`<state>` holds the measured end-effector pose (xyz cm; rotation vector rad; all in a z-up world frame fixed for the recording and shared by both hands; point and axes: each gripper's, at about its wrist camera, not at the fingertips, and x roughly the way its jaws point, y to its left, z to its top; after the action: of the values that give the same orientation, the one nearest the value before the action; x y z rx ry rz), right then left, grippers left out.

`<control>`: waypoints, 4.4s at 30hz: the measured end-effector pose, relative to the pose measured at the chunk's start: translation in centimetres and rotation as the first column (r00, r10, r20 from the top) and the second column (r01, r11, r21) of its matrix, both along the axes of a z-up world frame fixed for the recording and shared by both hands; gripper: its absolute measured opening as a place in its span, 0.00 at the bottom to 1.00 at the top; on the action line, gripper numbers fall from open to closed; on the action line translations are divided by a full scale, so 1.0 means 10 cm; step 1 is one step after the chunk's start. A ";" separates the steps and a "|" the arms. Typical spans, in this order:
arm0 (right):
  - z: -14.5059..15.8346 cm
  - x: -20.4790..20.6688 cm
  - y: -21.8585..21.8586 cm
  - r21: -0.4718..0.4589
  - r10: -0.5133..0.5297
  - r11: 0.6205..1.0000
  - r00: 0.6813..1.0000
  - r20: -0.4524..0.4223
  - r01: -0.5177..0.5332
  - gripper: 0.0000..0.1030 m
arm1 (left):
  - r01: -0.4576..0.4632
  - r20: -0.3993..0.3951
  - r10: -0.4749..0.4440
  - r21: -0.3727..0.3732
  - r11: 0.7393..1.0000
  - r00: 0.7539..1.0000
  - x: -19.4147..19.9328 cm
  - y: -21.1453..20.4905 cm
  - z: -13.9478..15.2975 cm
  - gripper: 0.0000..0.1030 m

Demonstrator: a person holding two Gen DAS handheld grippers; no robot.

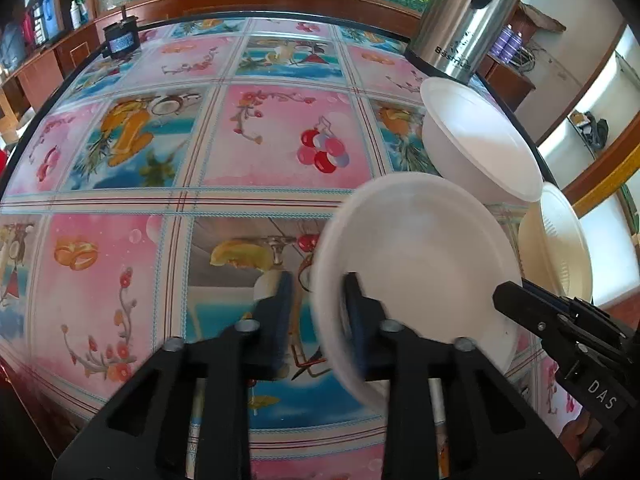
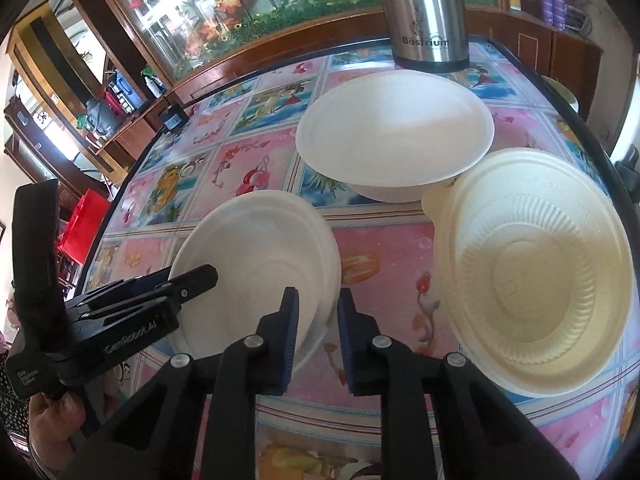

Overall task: Organize plates and bowls
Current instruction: 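Close both tools on the rim of a white paper plate, then lift and carry the white paper plate toward the green basin, then lower the white paper plate into the green basin and open both tools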

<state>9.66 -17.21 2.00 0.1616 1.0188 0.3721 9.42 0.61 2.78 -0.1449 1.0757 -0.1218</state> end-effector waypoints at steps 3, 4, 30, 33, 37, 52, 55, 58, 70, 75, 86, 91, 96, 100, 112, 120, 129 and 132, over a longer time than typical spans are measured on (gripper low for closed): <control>-0.03 -0.01 0.04 0.006 0.020 1.000 1.000 -0.007 -0.020 0.16 | 0.005 0.006 -0.005 0.002 1.000 1.000 -0.03 -0.02 0.01 0.17; -0.03 -0.01 0.06 0.011 0.028 1.000 1.000 -0.009 -0.028 0.16 | 0.003 0.012 -0.003 0.003 1.000 1.000 -0.04 -0.02 0.02 0.17; 0.26 -0.47 0.33 -0.007 0.092 0.996 0.994 0.051 -0.091 0.17 | -0.020 0.108 0.020 0.002 1.000 0.994 -0.75 0.26 0.47 0.17; 0.28 -0.52 0.37 -0.011 0.098 0.995 0.994 0.056 -0.098 0.17 | -0.024 0.115 0.023 0.006 1.000 0.993 -0.82 0.29 0.48 0.17; 0.31 -0.59 0.42 -0.016 0.105 0.994 0.993 0.061 -0.104 0.18 | -0.026 0.119 0.025 0.002 1.000 0.993 -0.89 0.33 0.50 0.17; 0.49 -0.86 0.56 -0.021 0.128 0.992 0.986 0.107 -0.127 0.19 | -0.040 0.164 0.042 -0.015 0.999 0.986 -1.21 0.49 0.69 0.17; 0.54 -0.91 0.62 -0.021 0.143 0.990 0.982 0.121 -0.141 0.19 | -0.050 0.173 0.051 -0.013 0.999 0.984 -1.29 0.56 0.73 0.17; 0.59 -0.96 0.69 -0.024 0.157 0.988 0.978 0.134 -0.155 0.19 | -0.060 0.183 0.059 -0.003 0.998 0.981 -1.37 0.64 0.78 0.17; 0.66 -1.07 1.12 -0.023 0.248 0.969 0.956 0.158 -0.247 0.19 | -0.132 0.225 0.127 0.009 0.991 0.966 -1.70 1.12 0.94 0.18; 0.68 -1.11 1.41 -0.027 0.299 0.954 0.940 0.163 -0.298 0.20 | -0.182 0.233 0.175 0.008 0.983 0.957 -1.85 1.40 0.97 0.18; 0.59 -1.26 2.18 -0.057 0.442 0.897 0.885 0.143 -0.439 0.22 | -0.294 0.210 0.284 0.020 0.956 0.936 -2.18 2.12 0.85 0.18; 0.46 -1.30 2.43 -0.078 0.485 0.874 0.868 0.109 -0.479 0.22 | -0.319 0.184 0.310 0.022 0.948 0.933 -2.26 2.31 0.70 0.18; 0.32 -1.32 2.61 -0.111 0.510 0.858 0.858 0.063 -0.502 0.22 | -0.319 0.158 0.309 0.042 0.947 0.938 -2.29 2.37 0.56 0.18; 0.23 -1.35 2.72 -0.153 0.532 0.840 0.846 0.035 -0.521 0.22 | -0.314 0.141 0.302 0.071 0.947 0.943 -2.28 2.39 0.48 0.18; 0.20 -1.48 2.86 -0.257 0.565 0.803 0.824 0.042 -0.538 0.26 | -0.281 0.169 0.256 0.146 0.949 0.952 -2.28 2.29 0.43 0.40; 0.24 -1.49 2.83 -0.252 0.561 0.808 0.827 0.047 -0.533 0.31 | -0.287 0.189 0.260 0.138 0.948 0.947 -2.29 2.29 0.47 0.40; 0.30 -1.46 2.74 -0.255 0.526 0.832 0.847 0.079 -0.493 0.47 | -0.305 0.232 0.270 0.129 0.944 0.935 -2.33 2.29 0.57 0.59; 0.31 -1.44 2.67 -0.218 0.510 0.848 0.856 0.083 -0.483 0.47 | -0.306 0.240 0.269 0.130 0.943 0.933 -2.32 2.26 0.59 0.59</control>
<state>-4.69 9.48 5.10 -0.3101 0.9438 0.7467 -13.81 23.16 8.67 -0.1346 0.8288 0.2136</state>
